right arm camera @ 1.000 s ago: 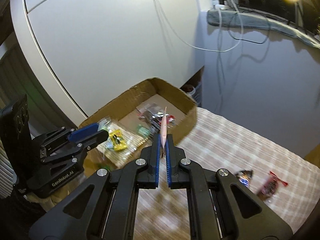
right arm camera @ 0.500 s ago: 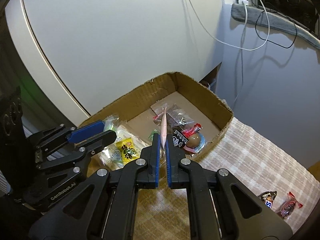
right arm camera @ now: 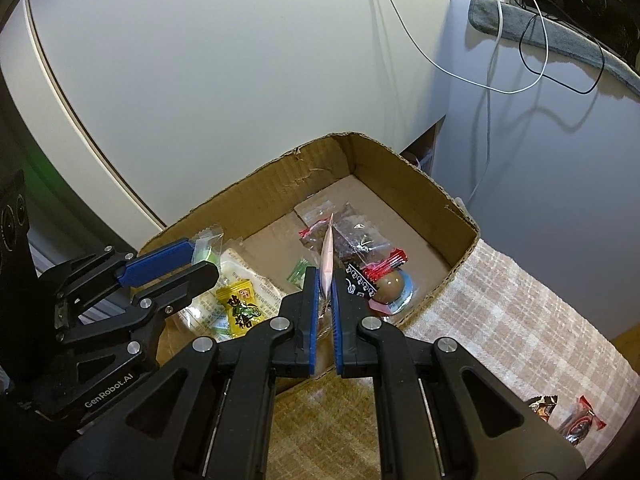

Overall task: Organize snacks
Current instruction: 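Open both grippers to release the candies into the box, then withdraw both grippers from the box back toward the Snickers bars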

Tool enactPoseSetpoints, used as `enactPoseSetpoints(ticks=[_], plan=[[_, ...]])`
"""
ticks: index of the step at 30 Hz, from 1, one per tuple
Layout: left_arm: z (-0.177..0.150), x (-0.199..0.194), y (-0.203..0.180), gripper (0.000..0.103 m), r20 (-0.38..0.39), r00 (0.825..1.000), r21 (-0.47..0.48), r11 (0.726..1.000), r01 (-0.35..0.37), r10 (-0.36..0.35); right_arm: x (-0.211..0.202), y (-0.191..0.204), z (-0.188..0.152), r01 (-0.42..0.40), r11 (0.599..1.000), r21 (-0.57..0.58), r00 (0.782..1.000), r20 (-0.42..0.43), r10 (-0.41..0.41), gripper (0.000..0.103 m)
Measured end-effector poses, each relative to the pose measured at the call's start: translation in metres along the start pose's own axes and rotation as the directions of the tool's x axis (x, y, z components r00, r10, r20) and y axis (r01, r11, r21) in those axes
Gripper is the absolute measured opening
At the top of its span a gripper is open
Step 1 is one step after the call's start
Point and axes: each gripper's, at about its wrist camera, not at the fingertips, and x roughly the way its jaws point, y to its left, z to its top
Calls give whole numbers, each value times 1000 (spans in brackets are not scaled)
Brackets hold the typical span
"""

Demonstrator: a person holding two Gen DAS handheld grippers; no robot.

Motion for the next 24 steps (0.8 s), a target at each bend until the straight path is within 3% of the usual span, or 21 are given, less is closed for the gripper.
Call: enactPoseSetpoints(ticks=[2,4,5,6,11,24], plan=[[0,0,0,29,0,1000,-1,1000,1,-1,0,0,0,7,1000,-4,1000,1,-7,11],[0,0,0,40,3,1000,3,1000,-2,2,-1,1,0,19,1000,-11,1000,8,-19,40],[0,0,0,49,6,1000,4,1000,-4,4,-3,1,0,29,1000,-13,999,20,-28,64],[0,-1,0,52,10,1000,6,1000,-7,6,-6,1,1,36,999,-12,999,34,-36,76],[-1,-1,-1,76,18,1000,22,1000,-8,8,-14,-3,4,68,998,8,995,76,-69,90],[-1,-4,-4,78,9,1000,26,999,-21,21,-26,-9,1,86,996,12,992,87,-87,92]])
